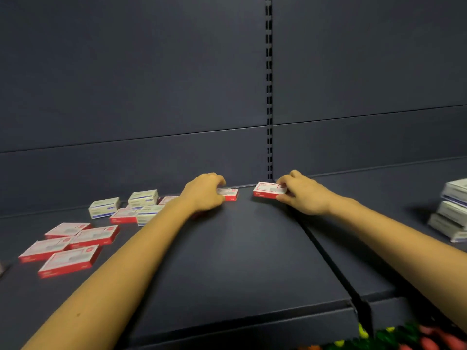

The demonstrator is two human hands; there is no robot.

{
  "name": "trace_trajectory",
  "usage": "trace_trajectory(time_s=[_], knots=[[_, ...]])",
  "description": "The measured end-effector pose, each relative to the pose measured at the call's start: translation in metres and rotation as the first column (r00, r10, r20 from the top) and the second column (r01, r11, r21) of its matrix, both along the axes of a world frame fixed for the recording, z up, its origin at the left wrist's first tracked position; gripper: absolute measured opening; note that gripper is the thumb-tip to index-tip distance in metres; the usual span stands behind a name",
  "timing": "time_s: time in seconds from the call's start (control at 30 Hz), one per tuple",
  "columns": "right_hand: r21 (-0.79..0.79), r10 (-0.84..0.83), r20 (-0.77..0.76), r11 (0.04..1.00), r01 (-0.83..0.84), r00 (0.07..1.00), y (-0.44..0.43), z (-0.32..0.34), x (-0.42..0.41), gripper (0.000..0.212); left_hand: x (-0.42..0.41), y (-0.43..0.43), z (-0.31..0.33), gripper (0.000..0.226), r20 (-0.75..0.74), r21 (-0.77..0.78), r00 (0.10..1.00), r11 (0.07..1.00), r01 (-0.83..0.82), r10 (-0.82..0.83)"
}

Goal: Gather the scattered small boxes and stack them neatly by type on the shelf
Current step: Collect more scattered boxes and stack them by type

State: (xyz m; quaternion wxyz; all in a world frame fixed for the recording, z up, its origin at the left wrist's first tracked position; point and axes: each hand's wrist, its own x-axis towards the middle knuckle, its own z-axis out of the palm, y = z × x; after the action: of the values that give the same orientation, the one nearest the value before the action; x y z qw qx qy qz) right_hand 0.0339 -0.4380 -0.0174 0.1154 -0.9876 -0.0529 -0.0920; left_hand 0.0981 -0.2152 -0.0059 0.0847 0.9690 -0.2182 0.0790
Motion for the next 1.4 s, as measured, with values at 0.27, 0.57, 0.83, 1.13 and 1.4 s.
trace_trajectory(time_s=[0.27, 0.57, 0.83, 1.13, 1.4], knots=[[0.054, -0.115, 0.001, 0.992, 0.114, 0.993, -0.006, -0.003, -0.049, 0.042, 0.038, -0.008, -0.002, 0.040, -0.175, 0.067, 0.982, 0.995, 0.080, -0.067], [0.091, -0.198, 0.030, 0.977, 0.195, 0.980, -0.010, -0.007, -0.089, 0.043, 0.027, -0.011, 0.018, 0.033, -0.065, -0.107, 0.960, 0.958, 0.266, -0.274], [0.114, -0.189, 0.130, 0.978, 0.174, 0.973, -0.044, 0.012, -0.138, 0.041, -0.035, -0.057, 0.052, 0.035, 0.027, -0.127, 0.878, 0.870, 0.476, -0.477], [0.152, -0.184, 0.238, 0.977, 0.151, 0.954, -0.130, 0.030, -0.237, 0.038, -0.133, -0.147, 0.073, 0.032, 0.122, -0.228, 0.826, 0.795, 0.562, -0.550], [0.120, -0.266, 0.228, 0.962, 0.244, 0.937, -0.241, 0.026, -0.330, 0.040, -0.217, -0.253, 0.061, 0.033, 0.099, -0.259, 0.795, 0.756, 0.602, -0.599]])
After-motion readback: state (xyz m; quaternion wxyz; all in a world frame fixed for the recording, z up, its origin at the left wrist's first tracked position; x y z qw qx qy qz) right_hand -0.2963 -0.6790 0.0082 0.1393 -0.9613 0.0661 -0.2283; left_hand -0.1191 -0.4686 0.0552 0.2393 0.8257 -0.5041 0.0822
